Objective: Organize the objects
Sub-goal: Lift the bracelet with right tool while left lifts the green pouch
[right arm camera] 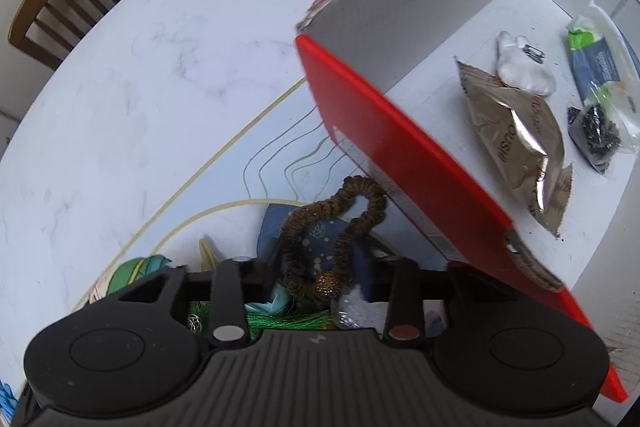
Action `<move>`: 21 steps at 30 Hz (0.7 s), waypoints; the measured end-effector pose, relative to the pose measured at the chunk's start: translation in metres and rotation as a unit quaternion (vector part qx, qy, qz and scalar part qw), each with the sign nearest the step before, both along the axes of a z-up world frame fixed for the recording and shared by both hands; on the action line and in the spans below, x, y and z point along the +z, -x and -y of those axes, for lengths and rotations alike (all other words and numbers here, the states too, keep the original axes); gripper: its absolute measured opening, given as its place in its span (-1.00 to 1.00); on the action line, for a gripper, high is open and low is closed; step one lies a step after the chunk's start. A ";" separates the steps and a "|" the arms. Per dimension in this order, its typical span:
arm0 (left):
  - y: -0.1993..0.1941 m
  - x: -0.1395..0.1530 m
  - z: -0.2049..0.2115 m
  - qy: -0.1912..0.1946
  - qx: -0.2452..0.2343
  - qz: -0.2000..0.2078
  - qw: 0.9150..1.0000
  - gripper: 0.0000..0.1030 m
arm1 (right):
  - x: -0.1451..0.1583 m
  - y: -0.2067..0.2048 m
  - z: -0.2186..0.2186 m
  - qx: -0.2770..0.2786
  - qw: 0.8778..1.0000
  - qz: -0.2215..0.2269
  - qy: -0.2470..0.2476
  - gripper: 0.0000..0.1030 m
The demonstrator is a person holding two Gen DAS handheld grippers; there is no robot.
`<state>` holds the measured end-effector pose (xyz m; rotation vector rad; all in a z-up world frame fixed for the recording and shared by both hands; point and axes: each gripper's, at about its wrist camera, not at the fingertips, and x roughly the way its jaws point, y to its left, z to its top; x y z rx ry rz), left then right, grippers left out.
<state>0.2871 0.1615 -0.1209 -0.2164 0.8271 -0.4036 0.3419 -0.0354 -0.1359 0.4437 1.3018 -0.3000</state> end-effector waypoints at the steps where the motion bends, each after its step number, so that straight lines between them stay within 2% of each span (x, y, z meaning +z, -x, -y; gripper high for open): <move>1: 0.000 0.000 0.000 0.000 0.000 0.001 1.000 0.02 | 0.000 0.001 0.001 -0.003 1.000 -0.001 0.004 -0.09; 6: 0.000 0.000 0.000 -0.001 -0.001 0.000 1.000 0.02 | -0.002 0.004 0.003 -0.003 1.000 0.000 0.008 -0.11; 10: 0.000 -0.002 0.001 -0.004 -0.002 -0.004 1.000 0.02 | -0.006 0.005 -0.003 0.019 1.000 0.002 0.015 -0.12; 13: 0.001 -0.003 0.002 -0.005 -0.001 -0.006 1.000 0.02 | -0.007 0.007 -0.005 0.031 0.999 0.012 0.014 -0.30; 18: 0.001 -0.004 0.003 -0.007 -0.002 -0.006 1.000 0.02 | -0.002 0.008 -0.009 0.054 0.998 0.027 0.013 -0.79; 21: 0.002 -0.004 0.002 -0.009 -0.003 -0.003 1.000 0.01 | 0.004 0.012 -0.007 0.060 0.997 0.044 0.015 -0.87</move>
